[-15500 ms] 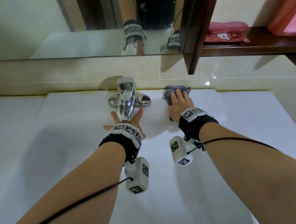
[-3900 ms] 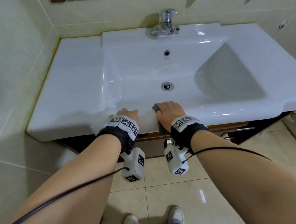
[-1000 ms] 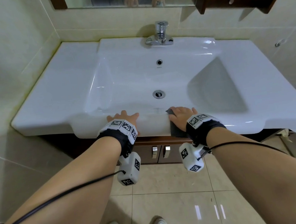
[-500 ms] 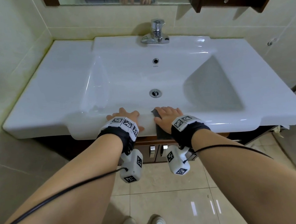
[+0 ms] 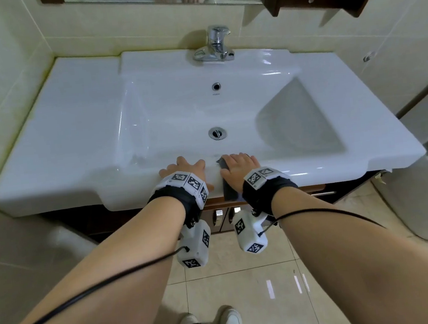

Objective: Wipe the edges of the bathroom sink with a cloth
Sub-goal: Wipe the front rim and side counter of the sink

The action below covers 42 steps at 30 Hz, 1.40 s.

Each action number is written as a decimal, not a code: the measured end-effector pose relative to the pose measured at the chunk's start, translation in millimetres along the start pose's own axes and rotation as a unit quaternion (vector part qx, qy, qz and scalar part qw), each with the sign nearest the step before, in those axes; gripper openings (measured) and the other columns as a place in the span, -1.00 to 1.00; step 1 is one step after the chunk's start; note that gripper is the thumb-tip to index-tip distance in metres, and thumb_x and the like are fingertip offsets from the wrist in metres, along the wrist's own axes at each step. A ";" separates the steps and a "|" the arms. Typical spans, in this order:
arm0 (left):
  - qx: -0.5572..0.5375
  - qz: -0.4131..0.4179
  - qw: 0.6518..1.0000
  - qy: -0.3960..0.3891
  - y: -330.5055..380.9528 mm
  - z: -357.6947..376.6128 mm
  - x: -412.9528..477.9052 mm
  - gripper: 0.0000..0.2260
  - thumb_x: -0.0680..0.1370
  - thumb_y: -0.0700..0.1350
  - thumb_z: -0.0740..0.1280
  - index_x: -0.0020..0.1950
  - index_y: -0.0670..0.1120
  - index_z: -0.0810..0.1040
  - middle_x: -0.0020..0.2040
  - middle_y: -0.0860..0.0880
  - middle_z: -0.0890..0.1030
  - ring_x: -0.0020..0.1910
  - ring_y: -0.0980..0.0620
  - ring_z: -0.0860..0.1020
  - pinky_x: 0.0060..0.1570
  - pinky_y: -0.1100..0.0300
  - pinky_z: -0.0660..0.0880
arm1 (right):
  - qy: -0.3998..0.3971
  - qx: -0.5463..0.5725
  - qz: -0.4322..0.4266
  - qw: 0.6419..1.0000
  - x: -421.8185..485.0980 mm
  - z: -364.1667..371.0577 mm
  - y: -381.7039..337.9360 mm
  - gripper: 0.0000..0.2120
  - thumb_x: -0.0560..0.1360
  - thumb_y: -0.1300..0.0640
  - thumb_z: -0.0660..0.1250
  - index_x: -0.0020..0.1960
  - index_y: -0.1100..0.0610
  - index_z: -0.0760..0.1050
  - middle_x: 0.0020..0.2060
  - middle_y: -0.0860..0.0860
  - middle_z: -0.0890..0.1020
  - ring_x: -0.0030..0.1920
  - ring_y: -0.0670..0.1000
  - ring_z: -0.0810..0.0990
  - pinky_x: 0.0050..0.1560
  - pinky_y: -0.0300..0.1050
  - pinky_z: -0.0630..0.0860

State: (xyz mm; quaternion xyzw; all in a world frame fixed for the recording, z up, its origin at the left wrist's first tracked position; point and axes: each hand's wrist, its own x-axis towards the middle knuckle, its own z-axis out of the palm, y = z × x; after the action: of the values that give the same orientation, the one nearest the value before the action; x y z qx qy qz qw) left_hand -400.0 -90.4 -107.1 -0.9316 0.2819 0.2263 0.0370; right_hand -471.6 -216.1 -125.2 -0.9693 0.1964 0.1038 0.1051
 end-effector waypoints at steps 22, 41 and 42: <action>0.042 0.024 0.999 -0.019 14.6 -9.7 3.6 -0.42 0.38 0.06 0.44 0.28 -0.05 0.27 0.17 -0.14 0.38 0.17 -0.20 0.46 0.15 -0.08 0.30 | 0.038 0.006 -0.021 0.999 -7.0 -3.3 32.5 -0.60 0.52 0.03 0.03 0.33 0.06 0.27 0.30 0.04 0.43 0.30 0.07 0.36 0.32 -0.01 0.18; 0.029 -0.047 0.998 -0.044 45.5 13.6 18.8 -0.34 0.36 0.28 0.34 0.38 0.07 0.31 0.43 -0.09 0.34 0.36 -0.18 0.37 0.25 -0.13 0.33 | 0.016 0.020 -0.043 0.999 -14.3 -5.8 57.7 -0.56 0.52 0.03 0.02 0.39 0.06 0.20 0.37 0.03 0.35 0.38 0.08 0.25 0.41 0.05 0.10; 0.017 -0.058 0.998 -0.029 46.8 13.9 17.4 -0.35 0.35 0.34 0.30 0.34 0.04 0.33 0.39 -0.10 0.35 0.34 -0.19 0.37 0.22 -0.14 0.32 | 0.017 0.023 -0.050 0.998 -15.1 -6.5 61.2 -0.55 0.53 0.03 0.02 0.40 0.06 0.19 0.38 0.03 0.34 0.38 0.08 0.25 0.41 0.03 0.10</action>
State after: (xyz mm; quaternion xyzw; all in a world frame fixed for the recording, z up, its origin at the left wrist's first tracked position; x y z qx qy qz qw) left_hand -418.1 -135.7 -124.5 -0.9388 0.2299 0.2457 0.0736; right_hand -508.9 -267.4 -125.3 -0.9768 0.1521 0.0776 0.1293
